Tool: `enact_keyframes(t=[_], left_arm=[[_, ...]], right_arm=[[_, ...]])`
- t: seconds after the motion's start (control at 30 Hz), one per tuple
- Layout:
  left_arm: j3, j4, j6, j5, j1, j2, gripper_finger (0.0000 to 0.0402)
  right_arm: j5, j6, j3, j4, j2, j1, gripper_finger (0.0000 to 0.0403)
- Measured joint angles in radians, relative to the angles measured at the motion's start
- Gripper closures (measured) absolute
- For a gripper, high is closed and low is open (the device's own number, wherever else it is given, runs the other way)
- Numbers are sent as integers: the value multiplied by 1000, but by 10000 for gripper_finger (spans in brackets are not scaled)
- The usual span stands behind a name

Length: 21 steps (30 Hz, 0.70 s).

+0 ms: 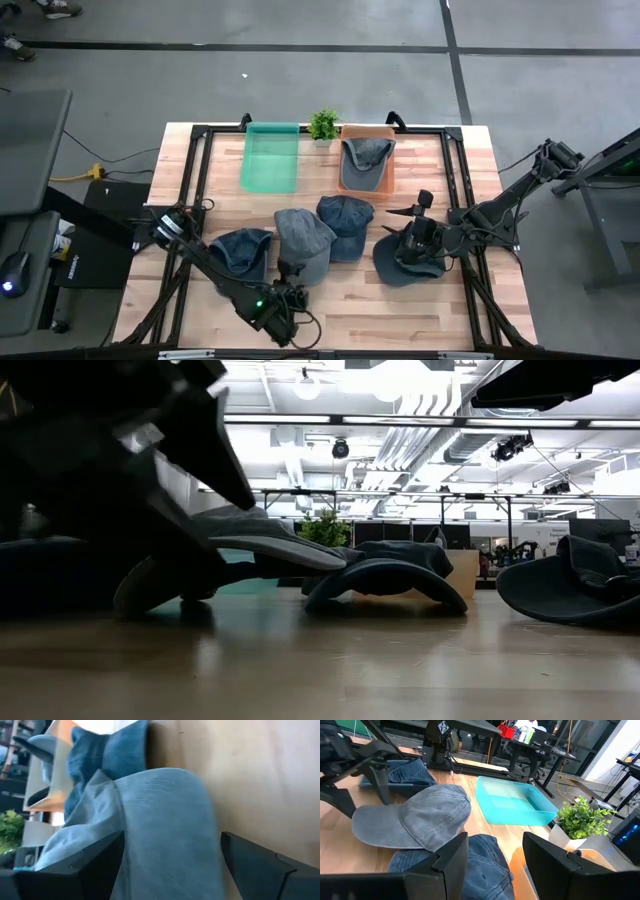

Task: Pick & Place hat
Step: Put the light gray cap into the orange bin

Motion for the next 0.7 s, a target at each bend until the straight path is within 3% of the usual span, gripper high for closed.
enact_keyframes(t=[0.27, 0.7], left_arm=[[0, 0, -14, 127, 58, 0, 73], [0, -23, -54, 168, 67, 0, 80]], right_arm=[[-7, 0, 0, -7, 0, 0, 218], [-28, 0, 0, -7, 0, 0, 218]])
